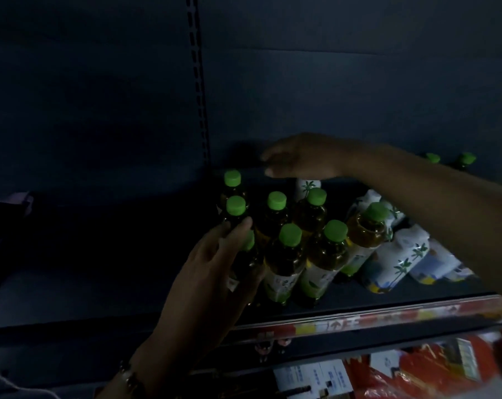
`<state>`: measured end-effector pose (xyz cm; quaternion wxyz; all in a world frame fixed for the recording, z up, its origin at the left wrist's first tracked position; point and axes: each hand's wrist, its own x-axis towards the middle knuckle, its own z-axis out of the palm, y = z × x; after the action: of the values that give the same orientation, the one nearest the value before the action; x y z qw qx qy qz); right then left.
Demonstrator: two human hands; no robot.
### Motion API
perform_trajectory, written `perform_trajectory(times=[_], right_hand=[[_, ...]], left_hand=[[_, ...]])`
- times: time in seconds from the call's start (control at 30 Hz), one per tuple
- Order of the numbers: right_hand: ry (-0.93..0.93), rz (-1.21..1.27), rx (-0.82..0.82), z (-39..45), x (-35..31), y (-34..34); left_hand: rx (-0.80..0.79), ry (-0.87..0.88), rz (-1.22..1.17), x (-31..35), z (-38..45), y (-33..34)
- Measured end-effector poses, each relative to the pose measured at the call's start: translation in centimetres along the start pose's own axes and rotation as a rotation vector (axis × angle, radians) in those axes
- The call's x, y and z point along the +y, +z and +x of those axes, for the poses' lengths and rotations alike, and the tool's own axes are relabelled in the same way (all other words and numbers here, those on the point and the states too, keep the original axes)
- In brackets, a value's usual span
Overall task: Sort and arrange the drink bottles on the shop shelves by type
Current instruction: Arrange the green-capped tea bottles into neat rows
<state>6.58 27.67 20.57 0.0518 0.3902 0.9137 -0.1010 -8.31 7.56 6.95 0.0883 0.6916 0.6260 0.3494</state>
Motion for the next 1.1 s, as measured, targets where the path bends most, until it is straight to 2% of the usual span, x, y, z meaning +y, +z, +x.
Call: perform_trajectory(times=[0.07,0.13,0.23,0.3,0.37,0.5,0.63,0.67,0.77,0.87,1.0,1.1], right_hand=[[0.113,-0.055,-0.033,-2.9,2.7,-0.6],[0.244,-0.087,-0.145,-5.1,5.4,-0.6],[0.394,-0.150,-0.409,-7.2,7.9,0.3],[0.431,-0.123,-0.470,-8.0,8.9,1.3],[0.464,-0.011,-0.394,-8.5,9.4,2.1],[0.466,0.227,-0.165,-8.4,10.8,2.7],[0.500,0.315,-0.049,-7.5,11.5,3.0],[0.505,0.293,-0.002,-7.1,11.4,3.0],[0.432,-0.006,0.176,-5.1,11.6,2.7],[0.288,-0.052,0.308,-3.1,10.4,1.6],[0.183,-0.064,0.313,-0.4,7.8,-0.2],[0.119,-0.111,0.165,1.7,5.2,0.0]], left_hand=[[0.032,0.007,0.014,1.0,1.6,-1.0],[-0.002,-0.021,0.001,2.3,3.7,-1.6],[-0.171,-0.010,0.178,3.4,6.4,-1.3],[-0.264,0.010,0.323,3.1,7.4,-0.5],[-0.314,-0.010,0.389,2.6,7.8,0.2],[-0.328,-0.069,0.284,2.7,7.4,0.3],[-0.291,-0.052,0.246,2.6,7.2,0.5],[-0.285,-0.051,0.233,2.6,7.1,0.5],[-0.271,-0.051,0.156,2.6,7.0,0.4],[-0.212,-0.091,-0.037,1.8,6.1,0.1],[-0.145,-0.094,-0.129,0.4,4.4,0.1],[-0.141,-0.061,-0.085,-0.2,3.5,0.5]])
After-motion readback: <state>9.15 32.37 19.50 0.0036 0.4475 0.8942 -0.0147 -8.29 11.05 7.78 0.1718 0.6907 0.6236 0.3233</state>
